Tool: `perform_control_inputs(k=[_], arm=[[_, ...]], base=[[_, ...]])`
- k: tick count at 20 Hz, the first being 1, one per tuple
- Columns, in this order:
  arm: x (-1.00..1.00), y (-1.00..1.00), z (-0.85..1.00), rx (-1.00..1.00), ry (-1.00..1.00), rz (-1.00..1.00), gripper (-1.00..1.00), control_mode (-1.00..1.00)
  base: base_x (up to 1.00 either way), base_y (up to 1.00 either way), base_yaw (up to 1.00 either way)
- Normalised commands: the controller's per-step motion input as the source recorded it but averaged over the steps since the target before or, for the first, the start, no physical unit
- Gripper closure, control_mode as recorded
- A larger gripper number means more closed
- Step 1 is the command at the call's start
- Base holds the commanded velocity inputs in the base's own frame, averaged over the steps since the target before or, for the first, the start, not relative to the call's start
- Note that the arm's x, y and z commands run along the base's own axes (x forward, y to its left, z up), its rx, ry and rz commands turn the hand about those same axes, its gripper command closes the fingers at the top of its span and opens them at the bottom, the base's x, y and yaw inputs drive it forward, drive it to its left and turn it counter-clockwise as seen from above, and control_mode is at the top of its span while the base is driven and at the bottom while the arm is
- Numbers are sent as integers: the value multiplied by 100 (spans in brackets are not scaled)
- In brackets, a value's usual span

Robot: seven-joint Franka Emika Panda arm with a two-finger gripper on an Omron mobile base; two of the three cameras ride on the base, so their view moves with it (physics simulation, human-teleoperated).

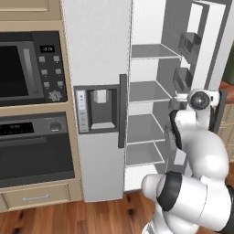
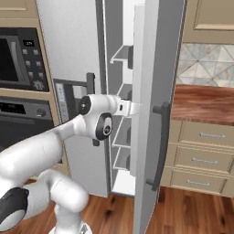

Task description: Place one of the steaks on the plate and the other in the bowl. Then place the bowl in the fridge.

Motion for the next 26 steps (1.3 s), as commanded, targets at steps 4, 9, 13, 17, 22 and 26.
perform_control_inputs(k=[4,9,13,17,22,26], arm=[[32,-100,-51,13,0,0,100,-100],[90,-82,-75,6,-2,3,100,-100],[100,-85,-56,12,1,4,100,-100],[21,-99,24,32,12,0,100,-100],[-76,-20,88,22,3,0,100,-100],[-81,4,100,10,-5,3,100,-100]], base=[[0,0,0],[0,0,0],[0,0,0],[0,0,0],[0,0,0],[0,0,0]])
